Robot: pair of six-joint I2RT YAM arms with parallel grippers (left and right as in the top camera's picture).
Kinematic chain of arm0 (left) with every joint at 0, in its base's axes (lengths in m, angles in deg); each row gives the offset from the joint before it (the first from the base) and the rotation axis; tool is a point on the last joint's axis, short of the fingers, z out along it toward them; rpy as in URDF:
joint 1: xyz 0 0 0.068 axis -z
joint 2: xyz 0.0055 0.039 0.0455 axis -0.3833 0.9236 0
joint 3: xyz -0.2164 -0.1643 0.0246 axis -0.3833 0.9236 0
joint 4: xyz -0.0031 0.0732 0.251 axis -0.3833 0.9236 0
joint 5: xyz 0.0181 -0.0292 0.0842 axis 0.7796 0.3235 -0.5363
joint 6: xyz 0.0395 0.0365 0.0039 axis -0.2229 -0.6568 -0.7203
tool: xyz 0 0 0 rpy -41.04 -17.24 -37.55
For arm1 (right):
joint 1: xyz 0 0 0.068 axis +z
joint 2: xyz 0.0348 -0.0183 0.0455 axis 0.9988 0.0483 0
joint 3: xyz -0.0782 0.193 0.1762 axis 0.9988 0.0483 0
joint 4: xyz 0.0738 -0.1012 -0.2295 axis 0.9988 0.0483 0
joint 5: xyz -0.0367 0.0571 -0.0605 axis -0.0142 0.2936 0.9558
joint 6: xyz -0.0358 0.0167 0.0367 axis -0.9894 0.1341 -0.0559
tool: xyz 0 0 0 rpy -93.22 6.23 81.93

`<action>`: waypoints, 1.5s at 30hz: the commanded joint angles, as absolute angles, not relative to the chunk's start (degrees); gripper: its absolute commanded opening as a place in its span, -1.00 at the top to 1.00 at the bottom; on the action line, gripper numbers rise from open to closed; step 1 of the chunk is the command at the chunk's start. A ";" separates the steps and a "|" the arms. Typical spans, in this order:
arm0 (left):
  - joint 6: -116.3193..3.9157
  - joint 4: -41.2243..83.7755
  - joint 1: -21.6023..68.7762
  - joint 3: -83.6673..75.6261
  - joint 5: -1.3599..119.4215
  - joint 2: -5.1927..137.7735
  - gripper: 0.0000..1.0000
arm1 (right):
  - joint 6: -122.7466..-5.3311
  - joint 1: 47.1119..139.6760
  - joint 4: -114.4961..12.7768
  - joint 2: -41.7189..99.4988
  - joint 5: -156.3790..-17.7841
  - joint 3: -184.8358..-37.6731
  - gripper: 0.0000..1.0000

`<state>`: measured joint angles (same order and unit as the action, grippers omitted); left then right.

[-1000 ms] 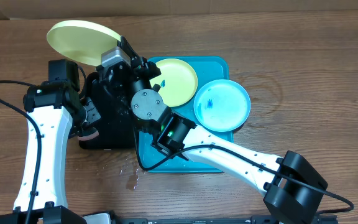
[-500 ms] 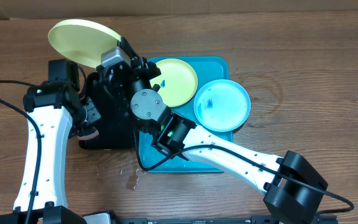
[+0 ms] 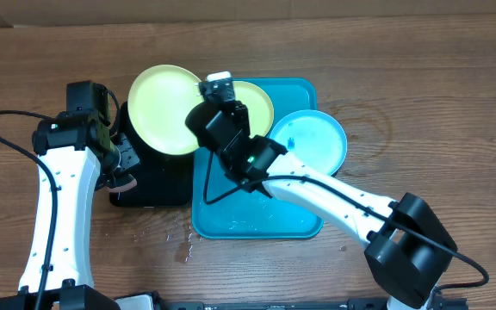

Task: Clean dirty plates on tray and stack at the side
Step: 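Carry the yellow plate right and set it on the table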

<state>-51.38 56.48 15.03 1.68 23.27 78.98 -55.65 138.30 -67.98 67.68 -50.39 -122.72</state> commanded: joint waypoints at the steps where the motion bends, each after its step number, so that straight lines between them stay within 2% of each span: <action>1: -50.18 56.28 15.07 2.14 23.60 78.52 0.92 | -47.67 135.76 -67.04 66.71 -57.50 -123.29 0.92; 5: -50.22 55.93 15.07 3.17 23.95 78.52 0.91 | -47.67 130.28 -64.68 61.95 -63.88 -123.33 0.92; 10: -50.99 54.44 15.07 3.80 24.98 78.52 0.91 | -47.67 120.00 -54.50 55.46 -73.98 -123.33 0.92; 16: -63.05 49.61 15.38 3.83 37.92 78.52 0.92 | -47.69 102.98 -39.75 52.51 -84.43 -123.33 0.92; 18: -64.47 49.26 15.79 3.83 38.94 78.52 0.91 | -47.69 97.75 -35.83 52.53 -88.10 -123.24 0.92; 25: -64.65 49.39 17.61 3.83 38.90 78.52 0.92 | -47.91 81.67 -25.45 52.75 -86.96 -123.20 0.92; 34: -64.63 49.70 17.74 3.83 38.94 78.52 0.92 | -47.65 72.82 -24.45 52.79 -82.07 -118.98 0.92; 45: -64.61 50.07 17.74 3.83 38.97 78.52 0.91 | -42.99 72.53 -34.13 54.95 -76.12 -109.52 0.92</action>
<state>-63.08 50.07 17.32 3.94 38.29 78.98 -45.07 72.64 -32.73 53.58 -78.00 -110.57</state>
